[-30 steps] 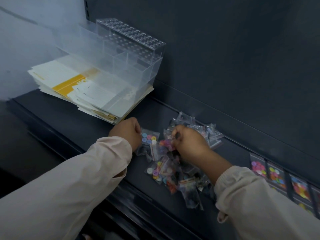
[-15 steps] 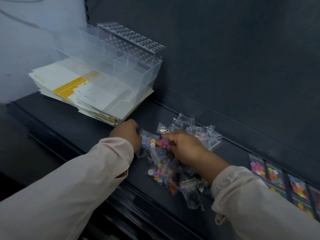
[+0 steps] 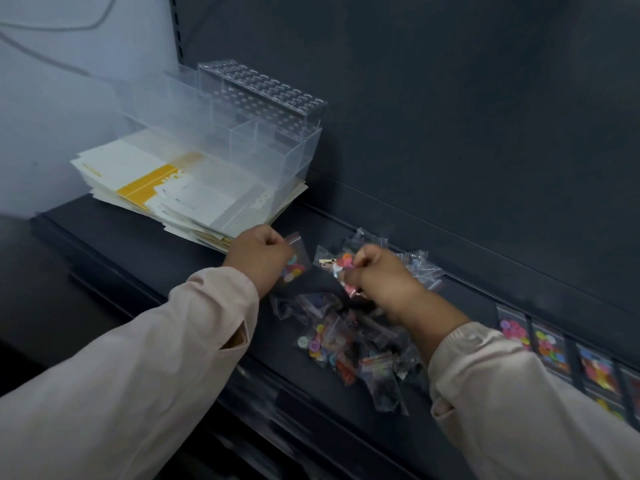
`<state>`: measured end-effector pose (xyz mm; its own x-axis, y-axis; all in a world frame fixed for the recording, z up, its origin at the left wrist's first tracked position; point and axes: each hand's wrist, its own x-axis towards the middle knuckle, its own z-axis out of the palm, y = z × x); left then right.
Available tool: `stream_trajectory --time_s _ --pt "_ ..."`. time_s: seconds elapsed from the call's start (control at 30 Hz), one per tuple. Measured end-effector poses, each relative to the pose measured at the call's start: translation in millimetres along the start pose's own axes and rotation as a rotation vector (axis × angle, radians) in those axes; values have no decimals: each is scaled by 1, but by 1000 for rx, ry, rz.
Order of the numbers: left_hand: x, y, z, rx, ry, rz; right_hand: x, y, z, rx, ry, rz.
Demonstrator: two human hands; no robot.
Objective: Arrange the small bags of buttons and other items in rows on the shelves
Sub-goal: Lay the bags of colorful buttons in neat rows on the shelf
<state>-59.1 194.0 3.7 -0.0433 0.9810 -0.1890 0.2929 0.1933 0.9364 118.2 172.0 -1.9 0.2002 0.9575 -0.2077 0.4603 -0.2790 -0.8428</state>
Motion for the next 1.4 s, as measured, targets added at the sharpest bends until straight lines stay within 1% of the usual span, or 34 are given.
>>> stream_trajectory --time_s 0.07,0.1,0.23,0.37,0.47,0.57,0.7,0.77,0.8,0.83,0.9,0.97,1.03,1.1,1.2,1.27,1.33,1.4 --pt "-7 9 4 -92 -26 -45 -7 -3 -8 227 4 76" --pt "-12 14 7 -137 -50 -74 -12 -4 -14 302 -11 100" --pt "-37 30 28 -228 -182 -138 -43 -1 -42 423 -90 97" --pt "-69 40 59 -306 -279 -215 -79 14 -76 606 -201 117" --pt "-92 44 87 -244 -320 -236 -108 32 -100 589 -206 107" --pt "-115 48 110 -209 -348 -274 -135 52 -127 488 -153 95" --pt "-157 55 141 -161 -549 -209 -172 74 -164 313 -126 79" --pt "-179 58 158 -108 -654 -160 -188 84 -177 260 -94 83" --pt "-187 58 168 -63 -679 -123 -195 89 -183 251 -78 86" --pt "-195 57 178 -2 -678 -74 -202 93 -188 258 -66 88" --pt "-207 55 195 99 -627 28 -215 101 -198 303 -36 94" --pt "-220 53 207 102 -576 89 -228 109 -208 379 22 127" --pt "-235 51 217 40 -528 118 -239 121 -216 536 75 182" --pt "-249 49 226 5 -485 139 -248 134 -221 712 89 244" --pt "-264 46 239 -6 -519 72 -262 152 -224 905 112 333" --pt "-270 45 243 43 -543 46 -270 164 -228 874 123 346" --pt "-271 43 243 102 -515 93 -274 177 -235 700 132 330" --pt "-269 41 242 169 -486 153 -278 186 -241 457 133 311"
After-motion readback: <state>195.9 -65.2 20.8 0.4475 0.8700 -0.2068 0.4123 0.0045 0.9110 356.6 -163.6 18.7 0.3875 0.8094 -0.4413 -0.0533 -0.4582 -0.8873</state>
